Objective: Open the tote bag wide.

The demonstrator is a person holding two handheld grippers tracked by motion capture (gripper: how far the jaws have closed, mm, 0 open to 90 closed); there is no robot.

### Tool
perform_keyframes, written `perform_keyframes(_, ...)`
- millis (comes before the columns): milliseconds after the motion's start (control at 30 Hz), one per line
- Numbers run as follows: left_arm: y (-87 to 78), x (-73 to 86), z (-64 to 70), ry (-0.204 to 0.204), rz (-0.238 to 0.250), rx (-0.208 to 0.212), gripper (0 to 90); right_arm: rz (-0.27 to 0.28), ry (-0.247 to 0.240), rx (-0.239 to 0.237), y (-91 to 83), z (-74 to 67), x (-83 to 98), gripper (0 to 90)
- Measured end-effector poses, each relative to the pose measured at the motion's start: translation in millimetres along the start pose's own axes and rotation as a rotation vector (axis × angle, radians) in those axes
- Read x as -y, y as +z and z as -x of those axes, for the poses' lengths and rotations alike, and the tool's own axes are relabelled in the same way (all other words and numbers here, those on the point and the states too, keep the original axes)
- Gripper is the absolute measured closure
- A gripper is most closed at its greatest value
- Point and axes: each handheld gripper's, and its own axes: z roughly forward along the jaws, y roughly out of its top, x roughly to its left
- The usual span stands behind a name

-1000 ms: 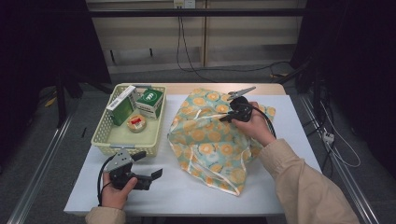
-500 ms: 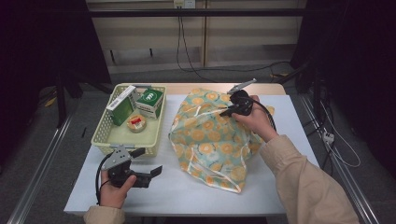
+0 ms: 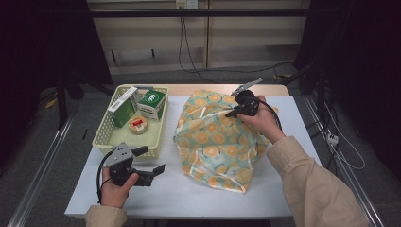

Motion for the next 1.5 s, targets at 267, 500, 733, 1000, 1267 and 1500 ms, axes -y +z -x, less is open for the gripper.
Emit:
perform_keyframes(267, 0.6, -8.7, -2.4, -0.014, -0.005, 0.004, 4.4, 0.019, 0.053, 0.005, -0.8, -2.8, -11.9, 89.7)
perform_keyframes(500, 0.0, -19.0, -5.2, -0.008, -0.001, 0.004, 4.2, 0.016, 0.058, 0.009, 1.4, -2.1, -14.9, 89.7)
perform_keyframes(733, 1.5, -33.9, -10.2, -0.004, -0.004, -0.008, 4.1, 0.018, 0.052, 0.003, 1.4, -1.9, -14.8, 89.7)
perform_keyframes(1000, 6.0, -44.4, -22.3, -0.027, -0.002, -0.011, 4.1, 0.014, 0.055, 0.001, 0.7, 0.8, -13.0, 89.7)
perform_keyframes(1267, 9.8, -45.7, -31.4, -0.049, -0.009, -0.014, 4.1, 0.012, 0.049, -0.002, 0.2, 0.7, -12.0, 89.7)
perform_keyframes(1500, 12.5, -49.7, -35.7, -0.039, -0.022, -0.017, 4.1, 0.010, 0.047, -0.003, 0.7, 0.4, -11.4, 89.7)
